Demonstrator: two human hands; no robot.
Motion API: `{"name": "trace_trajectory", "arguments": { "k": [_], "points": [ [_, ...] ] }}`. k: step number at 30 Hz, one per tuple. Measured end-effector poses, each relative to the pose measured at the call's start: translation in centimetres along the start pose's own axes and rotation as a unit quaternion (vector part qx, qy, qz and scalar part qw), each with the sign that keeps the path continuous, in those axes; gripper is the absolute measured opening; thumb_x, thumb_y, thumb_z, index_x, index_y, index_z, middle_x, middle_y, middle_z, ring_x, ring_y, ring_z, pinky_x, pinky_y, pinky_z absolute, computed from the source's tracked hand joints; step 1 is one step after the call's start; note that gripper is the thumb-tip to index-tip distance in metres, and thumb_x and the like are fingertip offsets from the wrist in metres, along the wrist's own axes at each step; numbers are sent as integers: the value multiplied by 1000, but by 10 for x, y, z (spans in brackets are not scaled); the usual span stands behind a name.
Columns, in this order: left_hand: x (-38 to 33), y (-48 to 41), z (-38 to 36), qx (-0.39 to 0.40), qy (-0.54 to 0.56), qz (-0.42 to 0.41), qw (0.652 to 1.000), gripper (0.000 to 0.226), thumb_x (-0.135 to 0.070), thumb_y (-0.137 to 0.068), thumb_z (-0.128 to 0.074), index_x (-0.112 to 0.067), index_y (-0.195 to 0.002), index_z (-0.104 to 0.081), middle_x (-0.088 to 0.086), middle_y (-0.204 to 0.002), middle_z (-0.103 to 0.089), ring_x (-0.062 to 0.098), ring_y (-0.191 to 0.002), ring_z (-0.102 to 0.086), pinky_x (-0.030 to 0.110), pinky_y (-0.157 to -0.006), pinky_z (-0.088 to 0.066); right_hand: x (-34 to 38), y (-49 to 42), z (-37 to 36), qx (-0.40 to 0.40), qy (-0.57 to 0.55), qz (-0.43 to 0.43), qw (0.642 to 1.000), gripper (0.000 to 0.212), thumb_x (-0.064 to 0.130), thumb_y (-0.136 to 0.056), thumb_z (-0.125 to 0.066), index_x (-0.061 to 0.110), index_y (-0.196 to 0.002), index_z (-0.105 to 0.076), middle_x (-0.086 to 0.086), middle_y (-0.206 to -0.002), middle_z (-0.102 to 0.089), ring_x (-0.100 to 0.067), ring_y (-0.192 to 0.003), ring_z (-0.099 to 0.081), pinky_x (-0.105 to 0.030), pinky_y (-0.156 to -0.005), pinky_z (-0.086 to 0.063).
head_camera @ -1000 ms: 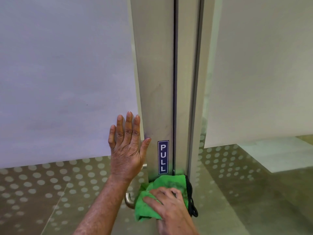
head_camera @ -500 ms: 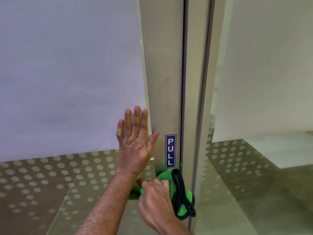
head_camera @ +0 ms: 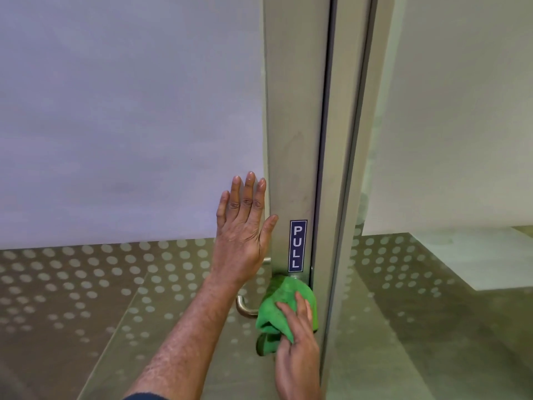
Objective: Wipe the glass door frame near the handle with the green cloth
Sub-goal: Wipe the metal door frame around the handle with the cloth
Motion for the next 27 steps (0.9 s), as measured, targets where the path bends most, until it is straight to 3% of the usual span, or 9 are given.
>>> {"name": "trace_trajectory", "arguments": {
  "k": [3, 5, 9, 14, 17, 20, 22, 24, 27],
  "points": [
    [-4, 2, 13, 10, 45, 9, 999, 62, -37, -110, -35, -14, -165, -17, 6, -176, -9, 24, -163, -1, 46, -132, -4, -4, 8, 14, -19, -68, -137, 988, 60, -16, -86, -52, 28, -121, -73, 10, -153, -49, -17, -141, -47, -30, -120, -33],
    [-7, 3, 20, 9, 66, 15, 998, 62, -33, -110, -39, -16, -165, -18, 3, -176, -8, 21, -163, 1, 46, -132, -4, -7, 5, 27, -5, -130, -199, 971, 51, -12, -89, -55, 23, -121, -75, -3, -138, -66, -24, -126, -59, -41, -114, -43],
    [-19, 24, 29, 2, 121, 27, 992, 60, -29, -109, -41, -19, -165, -22, 0, -176, -11, 18, -163, 0, 39, -132, -5, -10, -11, 59, -15, -194, -281, 940, 42, -16, -86, -56, 5, -118, -74, -20, -106, -75, -36, -106, -67, -45, -100, -52],
    [-46, 77, 15, 109, 262, 133, 950, 58, -45, -106, -38, -35, -161, -21, -13, -174, -9, -1, -159, 2, 51, -130, -11, 17, -11, 75, -8, -297, -289, 910, 29, -3, -92, -58, 17, -105, -75, -14, -98, -79, -35, -98, -72, -53, -96, -56],
    [-63, 99, 10, 192, 320, 187, 909, 59, -61, -103, -33, -49, -159, -19, -15, -171, -19, 7, -158, -19, 55, -129, -23, 36, -9, 74, 31, -372, -272, 887, 30, 1, -95, -57, 20, -104, -78, -6, -97, -82, -30, -94, -77, -50, -93, -58],
    [-74, 108, 15, 229, 407, 251, 848, 59, -66, -101, -39, -60, -156, -19, -13, -161, -45, 6, -142, -46, 47, -121, -42, 47, -1, 80, 49, -419, -270, 866, 28, 1, -94, -57, 14, -106, -78, -13, -101, -82, -32, -93, -78, -49, -88, -60],
    [-80, 110, 24, 236, 421, 259, 837, 60, -67, -99, -39, -59, -156, -18, -18, -153, -47, -3, -134, -48, 32, -117, -44, 51, 6, 86, 60, -445, -274, 850, 27, 1, -94, -55, 11, -108, -77, -18, -103, -80, -36, -93, -78, -50, -86, -60],
    [-88, 111, 33, 233, 441, 261, 826, 66, -69, -96, -40, -56, -156, -17, -25, -146, -43, -20, -119, -47, 5, -97, -44, 55, 14, 93, 66, -463, -277, 840, 27, 2, -95, -55, 10, -109, -76, -20, -105, -79, -38, -94, -77, -54, -89, -59],
    [-99, 112, 45, 212, 476, 276, 808, 66, -67, -95, -46, -51, -156, -27, -33, -142, -43, -21, -120, -51, -1, -86, -44, 61, 26, 105, 65, -485, -276, 828, 26, 3, -94, -55, 8, -112, -73, -22, -105, -79, -39, -94, -77, -53, -83, -60]
  ]
}}
Point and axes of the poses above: each hand's wrist, its own y-axis away from the middle knuckle, its own z-axis out of the back of the hand, x = y × z, the point moved 5 cm from there along -y, towards the middle knuckle
